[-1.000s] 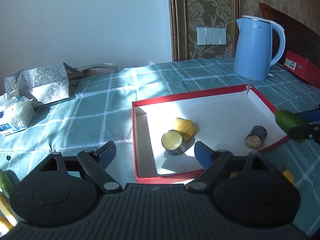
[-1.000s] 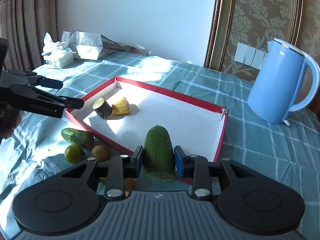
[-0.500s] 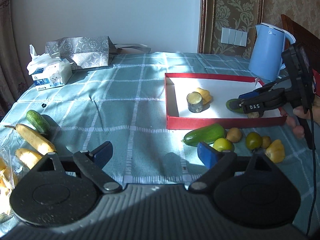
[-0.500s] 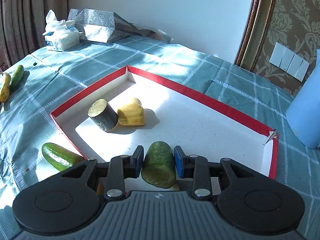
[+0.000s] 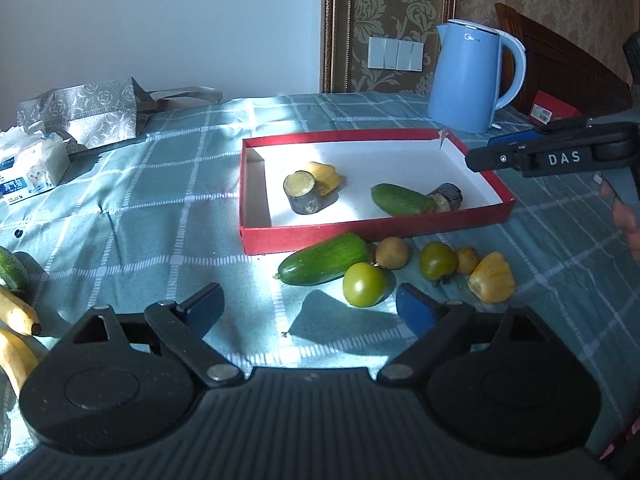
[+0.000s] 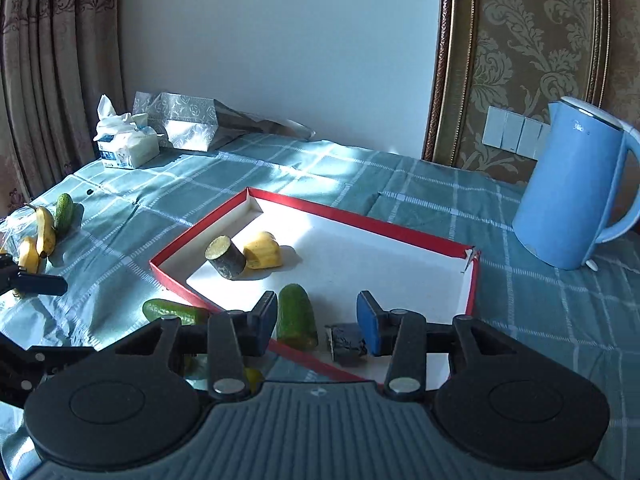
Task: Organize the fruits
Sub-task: 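Lower the cucumber into the red tray and open the right tool, then reach and close the left tool on a green tomato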
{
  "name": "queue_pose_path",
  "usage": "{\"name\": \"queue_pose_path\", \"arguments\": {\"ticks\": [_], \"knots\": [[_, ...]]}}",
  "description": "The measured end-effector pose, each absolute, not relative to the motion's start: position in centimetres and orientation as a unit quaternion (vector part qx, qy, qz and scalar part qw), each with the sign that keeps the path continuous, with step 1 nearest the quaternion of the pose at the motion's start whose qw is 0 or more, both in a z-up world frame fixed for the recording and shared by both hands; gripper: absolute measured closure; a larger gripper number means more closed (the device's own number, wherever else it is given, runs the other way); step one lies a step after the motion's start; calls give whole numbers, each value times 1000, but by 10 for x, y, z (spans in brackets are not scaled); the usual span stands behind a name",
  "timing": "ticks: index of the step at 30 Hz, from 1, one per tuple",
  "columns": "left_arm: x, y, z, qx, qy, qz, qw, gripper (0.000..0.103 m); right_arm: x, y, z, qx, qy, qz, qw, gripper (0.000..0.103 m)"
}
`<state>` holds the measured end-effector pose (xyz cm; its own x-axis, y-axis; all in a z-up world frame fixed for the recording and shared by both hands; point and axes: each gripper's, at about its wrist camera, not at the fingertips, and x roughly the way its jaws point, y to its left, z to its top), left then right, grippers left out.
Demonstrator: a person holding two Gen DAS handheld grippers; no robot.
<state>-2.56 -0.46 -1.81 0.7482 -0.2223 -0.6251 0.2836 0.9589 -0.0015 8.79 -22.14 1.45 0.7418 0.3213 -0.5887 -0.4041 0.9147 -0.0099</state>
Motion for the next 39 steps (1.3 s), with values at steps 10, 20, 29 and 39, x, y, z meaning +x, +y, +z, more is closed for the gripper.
{"name": "queue_pose_path", "arguments": {"ticks": [10,20,29,39], "knots": [[0,-41,-38,49,354,-188,915,12,13,-250,-18,-90,343,114,928,61],[16,-50,-48,53,374,-161,912,12,-1,-259,-22,-79,352,90,928,61],[20,-65,-56,70,384,-149,908,20,-2,-266,-23,-82,352,79,929,61],[28,-64,-62,59,397,-134,906,33,1,-271,-26,-79,357,87,927,61]]}}
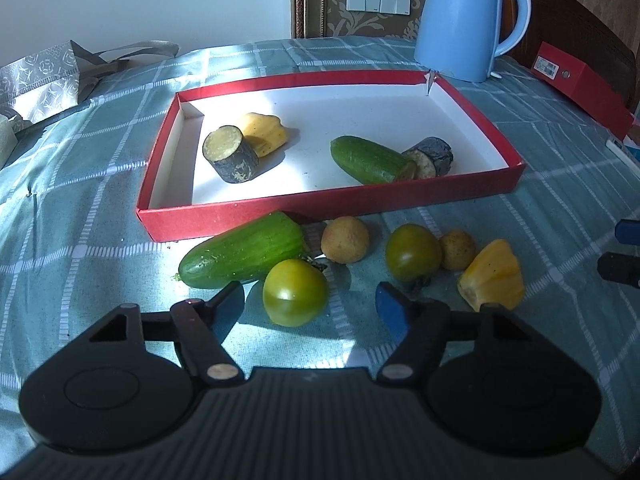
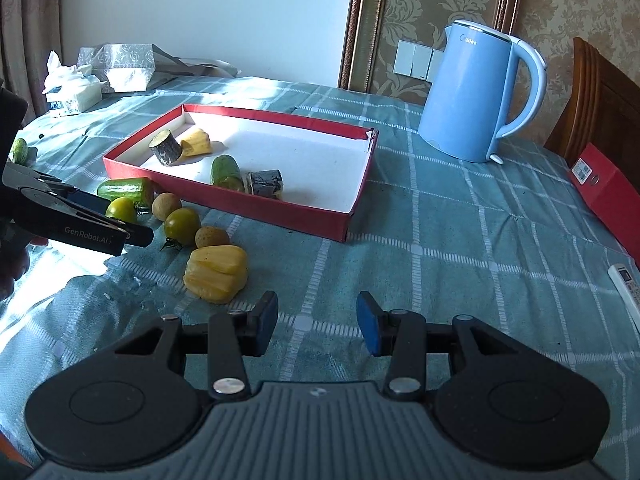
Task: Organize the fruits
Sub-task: 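Reach and close the left tool on a green tomato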
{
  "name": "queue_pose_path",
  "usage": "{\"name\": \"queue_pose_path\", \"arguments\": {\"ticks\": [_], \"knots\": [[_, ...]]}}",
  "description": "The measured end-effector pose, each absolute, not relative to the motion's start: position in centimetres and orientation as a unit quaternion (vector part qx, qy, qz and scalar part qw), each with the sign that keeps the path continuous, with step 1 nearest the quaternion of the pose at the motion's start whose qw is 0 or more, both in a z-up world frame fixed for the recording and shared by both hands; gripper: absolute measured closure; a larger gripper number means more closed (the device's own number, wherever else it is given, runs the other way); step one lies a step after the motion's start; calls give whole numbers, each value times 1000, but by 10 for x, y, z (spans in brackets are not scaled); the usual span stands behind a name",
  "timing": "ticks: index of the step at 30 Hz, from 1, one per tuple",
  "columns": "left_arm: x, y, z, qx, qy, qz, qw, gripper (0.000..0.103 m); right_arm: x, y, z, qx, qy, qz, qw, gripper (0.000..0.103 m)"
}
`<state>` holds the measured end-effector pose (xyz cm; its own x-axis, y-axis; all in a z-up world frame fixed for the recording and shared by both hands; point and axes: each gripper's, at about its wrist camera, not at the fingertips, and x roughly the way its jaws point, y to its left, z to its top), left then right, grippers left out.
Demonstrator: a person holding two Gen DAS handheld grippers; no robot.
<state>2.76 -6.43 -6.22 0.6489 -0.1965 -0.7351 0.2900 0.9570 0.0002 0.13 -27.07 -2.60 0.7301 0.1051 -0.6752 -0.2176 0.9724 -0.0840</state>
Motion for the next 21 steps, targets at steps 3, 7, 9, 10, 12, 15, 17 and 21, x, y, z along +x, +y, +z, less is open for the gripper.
{"name": "queue_pose_path", "arguments": {"ticks": [3,7,9,10,12,15,17,21], "knots": [[29,-64,-64,66,398,-129,906,38,2,-272,-27,-79,360,88,925,61],[29,-64,-66,64,398,-126,906,43,3,-274,-28,-75,362,87,925,61],[29,-65,-67,64,399,-126,906,44,4,-275,-29,-73,362,89,925,61],[29,-65,-66,61,396,-126,908,46,4,-275,-29,-72,363,89,925,61],[31,-65,-65,57,395,-125,908,47,5,-276,-29,-71,362,91,925,61],[32,-66,-66,63,397,-123,908,51,5,-275,-30,-72,363,93,924,61],[30,-67,-66,65,393,-126,908,58,6,-275,-30,-72,362,94,924,61],[29,-69,-65,68,390,-130,909,71,7,-275,-30,-72,362,96,924,61]]}}
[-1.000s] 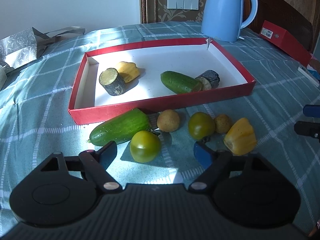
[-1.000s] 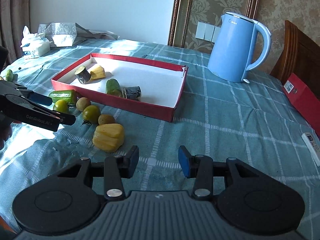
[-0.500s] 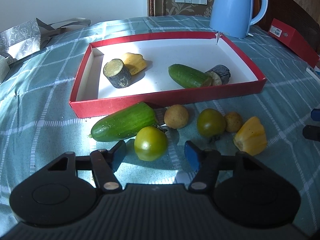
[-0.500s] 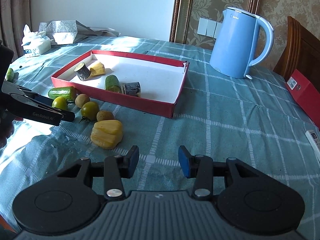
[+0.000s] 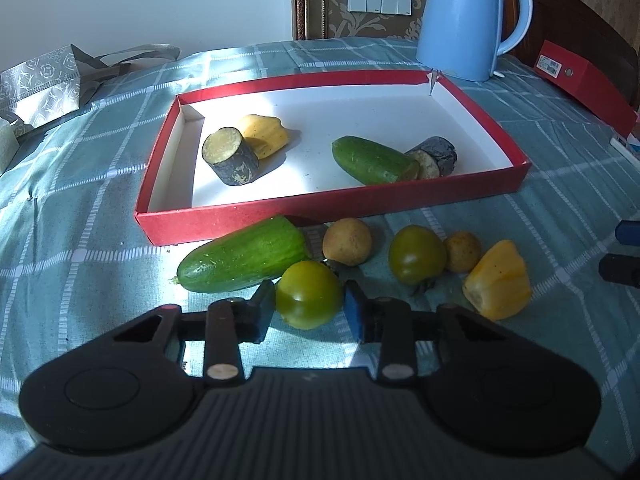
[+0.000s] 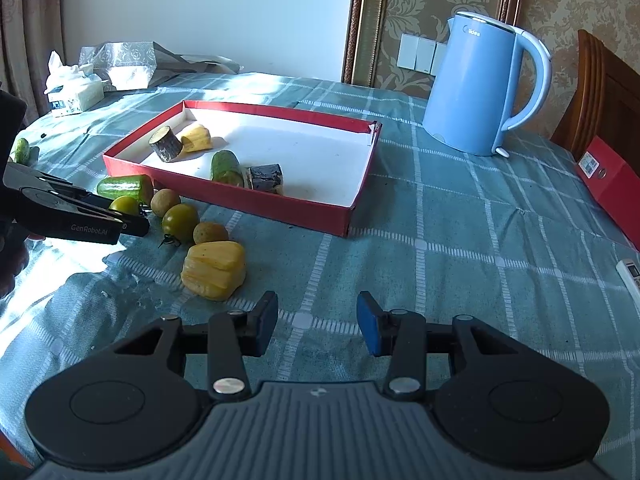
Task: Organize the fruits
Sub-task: 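Reach and close the left tool on a green tomato, then lift the green tomato with left tool while right tool grasps a yellow jackfruit chunk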
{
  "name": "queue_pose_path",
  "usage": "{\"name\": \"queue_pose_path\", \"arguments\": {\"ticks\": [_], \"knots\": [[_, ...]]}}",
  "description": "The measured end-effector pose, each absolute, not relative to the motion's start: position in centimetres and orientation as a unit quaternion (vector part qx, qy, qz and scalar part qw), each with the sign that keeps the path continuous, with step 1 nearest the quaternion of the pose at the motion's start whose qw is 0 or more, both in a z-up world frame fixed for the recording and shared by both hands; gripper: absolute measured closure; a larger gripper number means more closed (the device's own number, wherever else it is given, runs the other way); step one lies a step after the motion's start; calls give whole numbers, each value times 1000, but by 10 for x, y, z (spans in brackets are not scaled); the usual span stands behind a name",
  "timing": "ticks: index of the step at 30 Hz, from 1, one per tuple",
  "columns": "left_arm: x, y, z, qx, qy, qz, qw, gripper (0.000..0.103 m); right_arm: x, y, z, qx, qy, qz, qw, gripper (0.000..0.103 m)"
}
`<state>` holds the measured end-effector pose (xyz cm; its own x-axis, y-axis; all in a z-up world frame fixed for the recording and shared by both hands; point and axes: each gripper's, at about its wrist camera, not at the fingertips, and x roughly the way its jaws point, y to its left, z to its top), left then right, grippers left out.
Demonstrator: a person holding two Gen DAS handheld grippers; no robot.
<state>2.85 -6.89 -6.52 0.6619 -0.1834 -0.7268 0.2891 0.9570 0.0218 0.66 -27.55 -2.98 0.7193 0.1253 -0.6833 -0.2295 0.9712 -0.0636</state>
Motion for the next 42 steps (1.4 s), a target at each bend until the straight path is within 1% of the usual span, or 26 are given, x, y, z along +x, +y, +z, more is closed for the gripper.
{"name": "queue_pose_path", "arguments": {"ticks": [4,17,30,34,38,42], "knots": [[24,-74,-66,83,380,-125,913,72,7,-276,-29,-71,361,97,925,61],[19,-61,-53,54,380,-121,915,72,11,-273,-27,-71,354,105,927,61],[9,-36,-41,27,383,-100,918,72,20,-243,-23,-86,353,167,917,61],[6,-32,-39,24,384,-92,918,72,37,-230,-30,-70,379,185,904,61],[3,-29,-34,18,383,-88,920,72,51,-224,-38,-29,402,186,896,60],[0,-26,-28,14,380,-88,921,72,53,-214,-44,-37,404,177,897,55]]}}
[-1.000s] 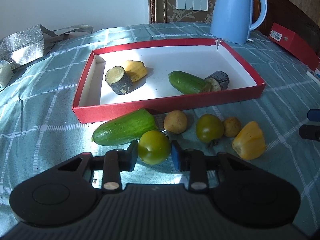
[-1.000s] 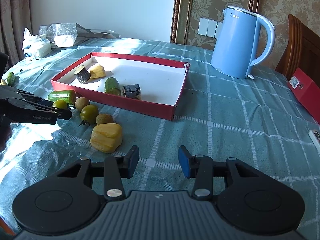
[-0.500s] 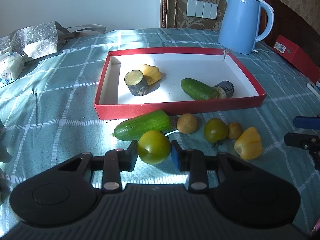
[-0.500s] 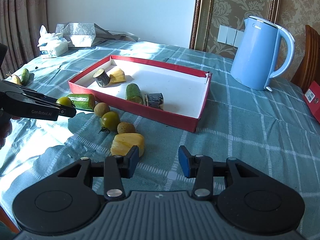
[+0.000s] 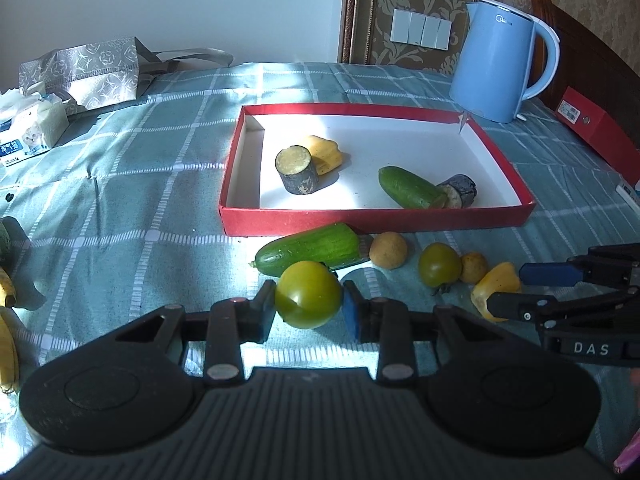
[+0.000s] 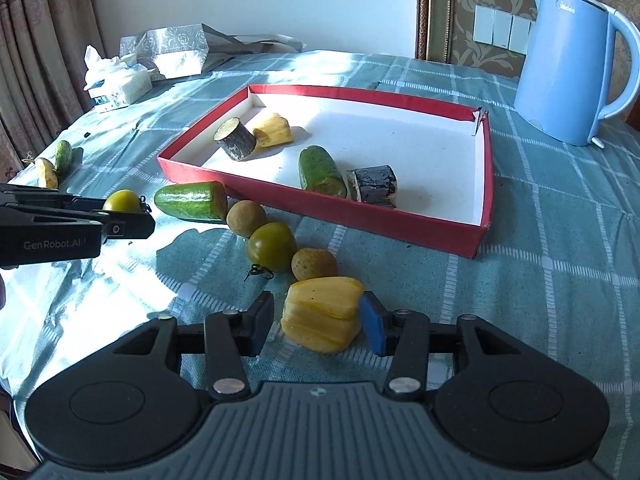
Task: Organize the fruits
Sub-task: 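Lift the green tomato with left tool while right tool grasps a yellow jackfruit chunk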
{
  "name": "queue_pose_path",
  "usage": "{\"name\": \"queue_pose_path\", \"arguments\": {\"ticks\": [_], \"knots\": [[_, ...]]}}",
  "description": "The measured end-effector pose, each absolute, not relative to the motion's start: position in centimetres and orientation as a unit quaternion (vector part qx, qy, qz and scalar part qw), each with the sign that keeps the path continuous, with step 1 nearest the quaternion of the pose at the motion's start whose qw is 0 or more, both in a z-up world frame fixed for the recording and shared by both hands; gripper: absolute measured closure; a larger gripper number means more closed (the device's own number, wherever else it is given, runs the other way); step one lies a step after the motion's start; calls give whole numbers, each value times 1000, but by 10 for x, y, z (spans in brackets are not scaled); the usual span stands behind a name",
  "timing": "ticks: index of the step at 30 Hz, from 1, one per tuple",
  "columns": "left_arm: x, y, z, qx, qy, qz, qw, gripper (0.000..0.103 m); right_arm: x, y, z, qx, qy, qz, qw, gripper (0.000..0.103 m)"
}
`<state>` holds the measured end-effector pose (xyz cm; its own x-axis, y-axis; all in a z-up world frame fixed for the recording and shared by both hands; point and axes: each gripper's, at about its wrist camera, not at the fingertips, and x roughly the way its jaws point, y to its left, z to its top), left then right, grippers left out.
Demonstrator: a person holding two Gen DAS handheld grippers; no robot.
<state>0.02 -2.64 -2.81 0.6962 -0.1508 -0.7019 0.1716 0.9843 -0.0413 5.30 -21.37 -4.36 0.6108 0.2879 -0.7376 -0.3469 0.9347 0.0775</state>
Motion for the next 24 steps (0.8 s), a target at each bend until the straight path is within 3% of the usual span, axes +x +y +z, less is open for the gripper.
{"name": "queue_pose_path", "arguments": {"ticks": [3,9,13,24], "knots": [[-1,-25,-26,13,379,-89,921,72,51,-208,-47,-46,396,170,901,49],[1,-22,-26,13,381,-92,920,72,51,-199,-59,-69,407,146,899,48],[3,-19,-25,8,382,-95,919,72,49,-199,-61,-72,394,144,905,55],[18,-24,-9,13,359,-122,925,72,42,-221,-36,-31,371,124,920,56]]}}
